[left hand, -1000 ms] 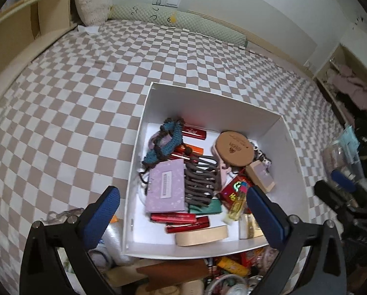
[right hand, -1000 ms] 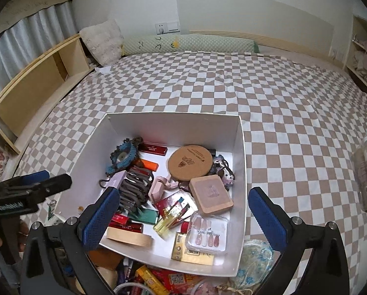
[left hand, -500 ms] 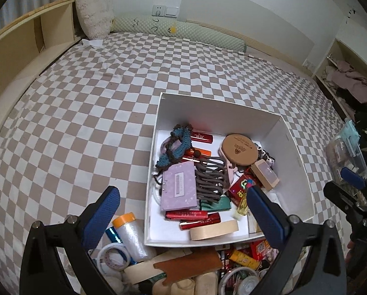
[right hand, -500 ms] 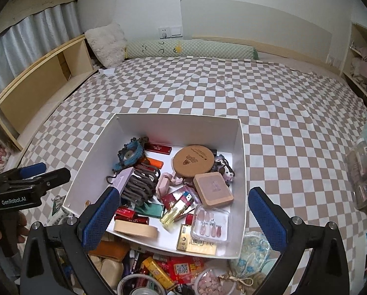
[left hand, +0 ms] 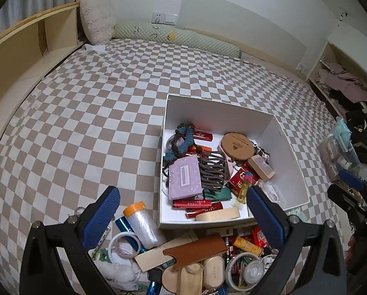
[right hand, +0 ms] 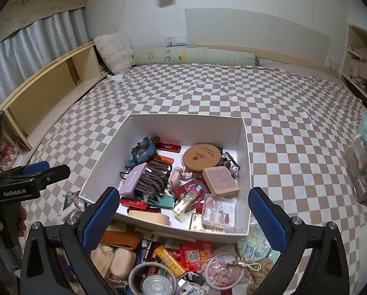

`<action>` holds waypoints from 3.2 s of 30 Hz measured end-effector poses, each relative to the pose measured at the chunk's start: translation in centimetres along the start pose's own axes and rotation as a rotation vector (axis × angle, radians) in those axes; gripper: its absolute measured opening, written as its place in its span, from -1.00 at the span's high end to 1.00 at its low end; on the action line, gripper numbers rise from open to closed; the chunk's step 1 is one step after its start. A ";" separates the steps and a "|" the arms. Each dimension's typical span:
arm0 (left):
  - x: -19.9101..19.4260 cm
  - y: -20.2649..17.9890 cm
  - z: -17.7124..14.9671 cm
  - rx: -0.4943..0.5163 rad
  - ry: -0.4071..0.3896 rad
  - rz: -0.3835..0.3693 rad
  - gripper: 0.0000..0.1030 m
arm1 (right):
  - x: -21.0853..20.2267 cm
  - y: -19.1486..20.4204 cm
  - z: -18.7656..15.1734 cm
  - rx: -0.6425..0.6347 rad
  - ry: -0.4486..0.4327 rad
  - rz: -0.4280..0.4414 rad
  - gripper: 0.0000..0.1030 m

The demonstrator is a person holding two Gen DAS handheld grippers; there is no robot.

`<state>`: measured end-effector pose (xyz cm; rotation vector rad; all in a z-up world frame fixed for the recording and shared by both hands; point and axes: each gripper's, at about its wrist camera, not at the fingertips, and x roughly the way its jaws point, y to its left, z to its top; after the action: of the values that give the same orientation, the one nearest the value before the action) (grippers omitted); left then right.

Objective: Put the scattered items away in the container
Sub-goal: 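Withdraw both open tools from the box back toward the pile, then grasp the coiled jute rope with the right tool while the left tool approaches the brown tape roll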

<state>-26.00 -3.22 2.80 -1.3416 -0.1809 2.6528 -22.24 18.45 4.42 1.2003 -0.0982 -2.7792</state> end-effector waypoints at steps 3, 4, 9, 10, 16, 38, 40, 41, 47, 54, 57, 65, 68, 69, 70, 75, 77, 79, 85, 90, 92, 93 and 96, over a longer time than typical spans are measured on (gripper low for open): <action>-0.9 0.3 -0.5 0.014 -0.019 -0.001 -1.00 | -1.0 0.4 -0.6 0.000 -0.020 0.007 -1.00; -1.2 0.5 -0.6 0.017 -0.024 -0.003 -1.00 | -1.3 0.6 -0.7 -0.003 -0.025 0.007 -1.00; -3.1 1.4 -1.4 0.016 -0.056 -0.010 -1.00 | -3.2 1.2 -2.1 -0.028 -0.062 -0.007 -1.00; -3.4 1.7 -1.5 0.013 -0.061 -0.008 -1.00 | -3.4 1.2 -2.3 -0.029 -0.068 -0.006 -1.00; -5.1 3.2 -2.1 0.004 -0.096 0.002 -1.00 | -5.3 1.4 -3.8 -0.016 -0.109 -0.006 -1.00; -7.4 3.4 -8.6 0.077 -0.112 0.024 -1.00 | -5.4 1.1 -10.9 -0.001 -0.148 0.017 -1.00; -7.3 2.8 -9.3 0.097 -0.117 0.004 -1.00 | -5.3 0.9 -11.9 0.002 -0.165 0.019 -1.00; -7.2 2.6 -9.7 0.105 -0.112 -0.004 -1.00 | -5.1 0.7 -12.5 -0.001 -0.168 0.023 -1.00; -5.6 1.9 -11.7 0.094 -0.023 -0.035 -1.00 | -3.8 -0.1 -15.7 0.005 -0.108 0.045 -1.00; -3.8 1.7 -13.1 0.101 0.069 -0.048 -1.00 | -2.0 -1.9 -18.6 0.028 -0.015 0.047 -1.00; -2.9 1.5 -13.7 0.138 0.102 -0.028 -1.00 | -1.5 -3.3 -19.3 0.077 -0.001 -0.024 -1.00; -0.1 1.0 -15.6 0.228 0.196 0.001 -0.98 | -0.5 -8.5 -19.8 0.217 0.041 -0.024 -1.00; 0.9 0.9 -16.3 0.252 0.227 0.003 -0.98 | 0.3 -9.4 -19.8 0.252 0.065 0.045 -1.00; 1.1 0.9 -16.4 0.260 0.234 0.003 -0.98 | 0.7 -9.6 -19.7 0.268 0.076 0.081 -1.00; 1.3 0.9 -16.6 0.269 0.239 0.003 -0.97 | 1.0 -9.6 -19.6 0.281 0.084 0.108 -1.00; 2.1 0.7 -17.4 0.306 0.256 0.006 -0.97 | 2.5 -9.3 -18.8 0.239 0.111 0.062 -1.00; 2.3 0.8 -17.6 0.309 0.259 0.002 -0.97 | 2.6 -9.7 -18.5 0.217 0.098 -0.010 -0.99; 2.5 0.9 -17.8 0.314 0.260 -0.010 -0.70 | 2.8 -10.5 -18.2 0.189 0.098 -0.072 -0.81; 3.2 1.1 -18.1 0.337 0.277 -0.028 -0.60 | 4.9 -13.3 -18.3 0.199 0.160 -0.107 -0.34; 3.7 0.9 -18.5 0.355 0.295 -0.033 -0.60 | 6.6 -14.2 -18.5 0.203 0.195 -0.099 -0.03; 3.9 0.9 -18.8 0.364 0.304 -0.023 -0.60 | 6.6 -14.5 -18.7 0.207 0.168 -0.109 0.21; 4.1 1.0 -18.9 0.366 0.309 -0.018 -0.60 | 6.4 -14.6 -18.8 0.214 0.157 -0.102 0.21; 4.7 1.4 -19.1 0.365 0.324 -0.007 -0.60 | 5.9 -14.9 -19.4 0.242 0.137 -0.071 0.29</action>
<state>-13.46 -3.02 -12.40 -1.5978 0.3206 2.2693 -13.32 32.20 -14.66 1.4728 -0.3978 -2.7968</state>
